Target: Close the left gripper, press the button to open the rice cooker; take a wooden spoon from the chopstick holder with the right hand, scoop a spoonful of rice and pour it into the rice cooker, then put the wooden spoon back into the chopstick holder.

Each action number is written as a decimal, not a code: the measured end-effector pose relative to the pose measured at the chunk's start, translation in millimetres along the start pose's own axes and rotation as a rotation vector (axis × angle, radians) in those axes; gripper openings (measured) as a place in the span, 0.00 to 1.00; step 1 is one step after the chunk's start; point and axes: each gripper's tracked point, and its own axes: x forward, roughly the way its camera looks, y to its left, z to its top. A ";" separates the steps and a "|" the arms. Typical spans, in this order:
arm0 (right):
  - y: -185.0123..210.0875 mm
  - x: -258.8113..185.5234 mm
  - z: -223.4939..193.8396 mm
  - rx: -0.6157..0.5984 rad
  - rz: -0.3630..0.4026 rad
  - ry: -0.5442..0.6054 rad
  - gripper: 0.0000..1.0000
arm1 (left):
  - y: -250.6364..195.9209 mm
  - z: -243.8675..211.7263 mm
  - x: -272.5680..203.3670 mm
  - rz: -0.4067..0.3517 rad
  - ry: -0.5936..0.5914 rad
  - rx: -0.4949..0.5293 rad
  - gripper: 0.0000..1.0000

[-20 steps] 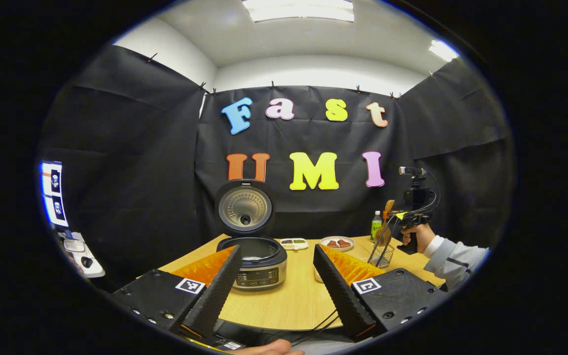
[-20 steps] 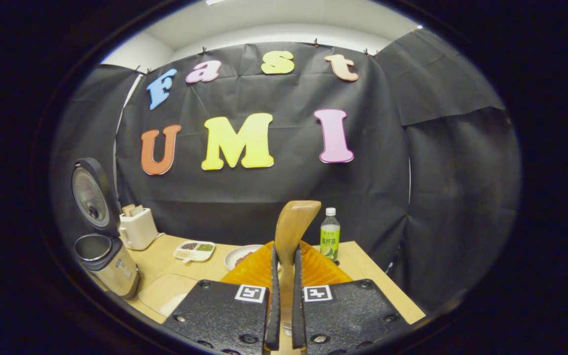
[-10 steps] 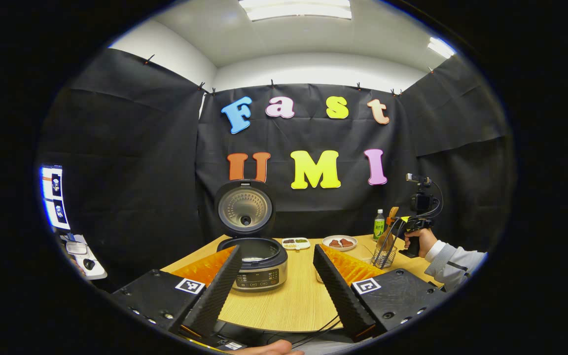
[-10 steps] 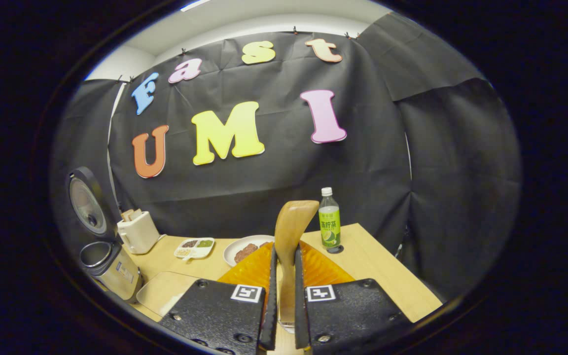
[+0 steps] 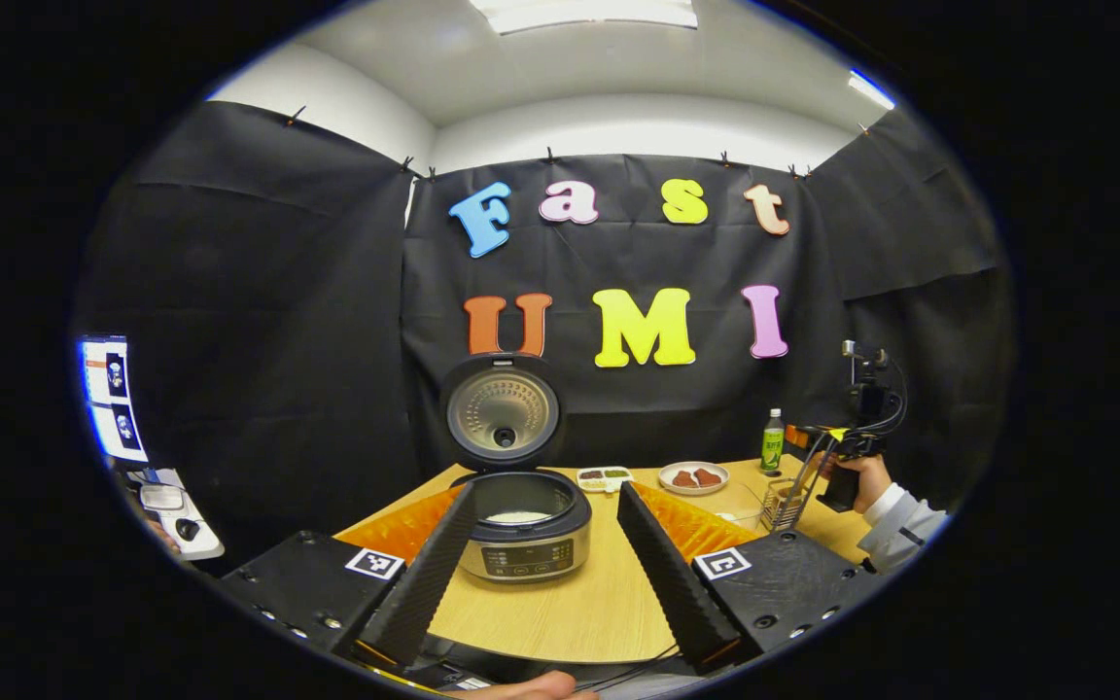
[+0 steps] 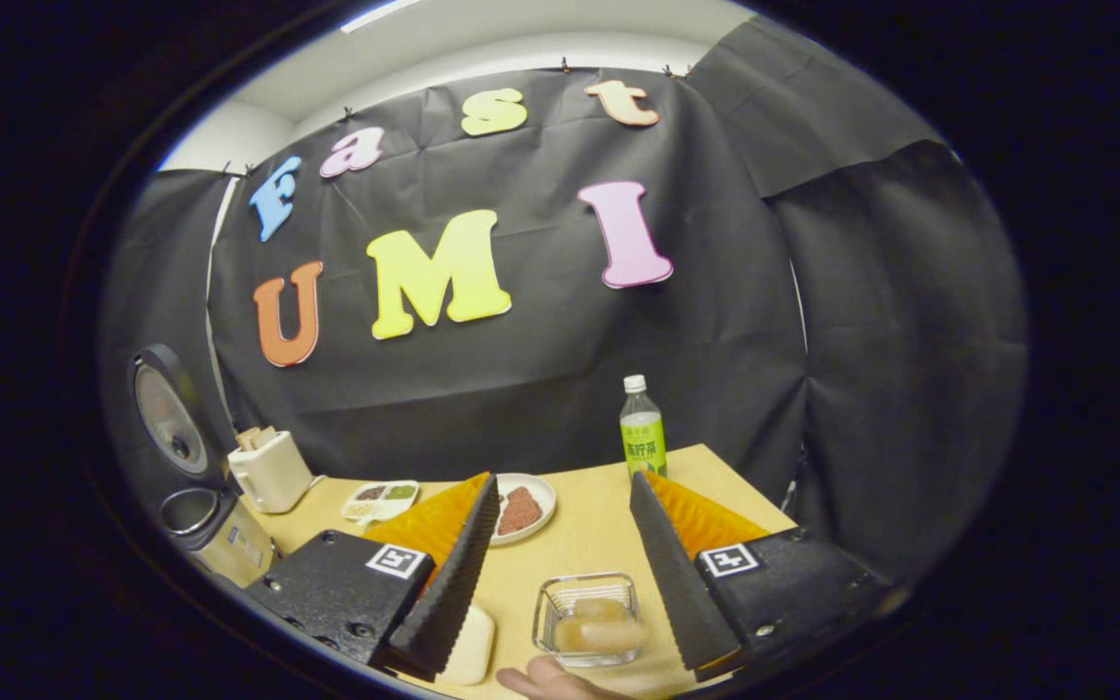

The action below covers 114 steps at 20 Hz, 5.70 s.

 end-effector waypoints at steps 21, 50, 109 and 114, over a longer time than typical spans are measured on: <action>84.4 -219.6 93.0 -0.271 0.012 -0.170 0.93 | -7.7 75.5 189.2 -0.076 -0.045 -0.089 0.95; 67.3 -257.2 74.9 -0.101 0.052 -0.130 0.93 | 102.1 58.9 423.1 0.155 0.131 -0.136 0.97; 13.0 -336.0 62.7 -0.130 -0.015 -0.148 0.92 | 11.2 -101.8 189.0 -0.015 0.365 -0.123 0.93; 2.5 -331.7 60.4 -0.099 -0.040 -0.142 0.93 | -10.4 -63.1 132.5 -0.042 0.202 -0.133 0.95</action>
